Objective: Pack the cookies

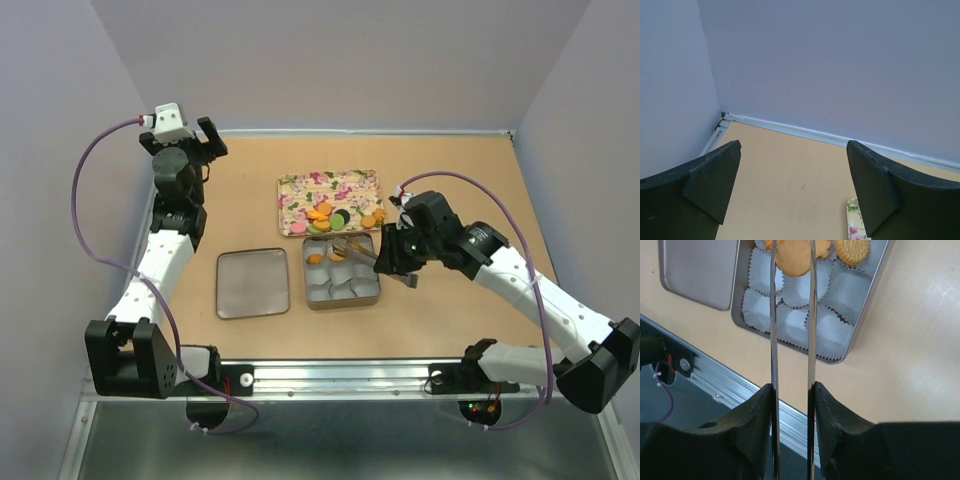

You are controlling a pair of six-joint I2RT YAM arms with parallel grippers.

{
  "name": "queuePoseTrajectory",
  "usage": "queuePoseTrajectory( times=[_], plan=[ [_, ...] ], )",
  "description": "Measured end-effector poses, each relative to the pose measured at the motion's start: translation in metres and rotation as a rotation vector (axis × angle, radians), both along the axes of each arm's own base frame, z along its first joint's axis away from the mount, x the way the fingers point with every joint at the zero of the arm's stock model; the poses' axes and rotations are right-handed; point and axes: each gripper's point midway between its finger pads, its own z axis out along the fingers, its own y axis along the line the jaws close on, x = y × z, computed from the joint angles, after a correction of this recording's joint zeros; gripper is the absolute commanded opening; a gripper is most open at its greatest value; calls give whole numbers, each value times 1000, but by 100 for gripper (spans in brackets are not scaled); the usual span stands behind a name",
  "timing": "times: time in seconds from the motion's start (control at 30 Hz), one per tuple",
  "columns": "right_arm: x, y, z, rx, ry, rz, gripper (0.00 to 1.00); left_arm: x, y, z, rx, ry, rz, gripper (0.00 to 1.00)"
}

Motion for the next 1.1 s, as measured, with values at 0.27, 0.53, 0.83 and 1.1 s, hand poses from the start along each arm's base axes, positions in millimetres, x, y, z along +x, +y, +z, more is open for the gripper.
queuePoseTrajectory(
  times=[0.27,0.53,0.83,1.1],
  plan=[
    [-14,2,-13,28,41,35,40,-5,-5,-29,18,38,-33,99],
    [-26,-5,-38,-8,103,40,40,-5,-7,-26,13,26,-40,99],
    [-23,0,-36,12,83,49,41,-4,-8,-26,13,25,-48,99],
    [-20,3,-42,3,96,51,50,-5,-8,-24,12,21,-48,99]
  ],
)
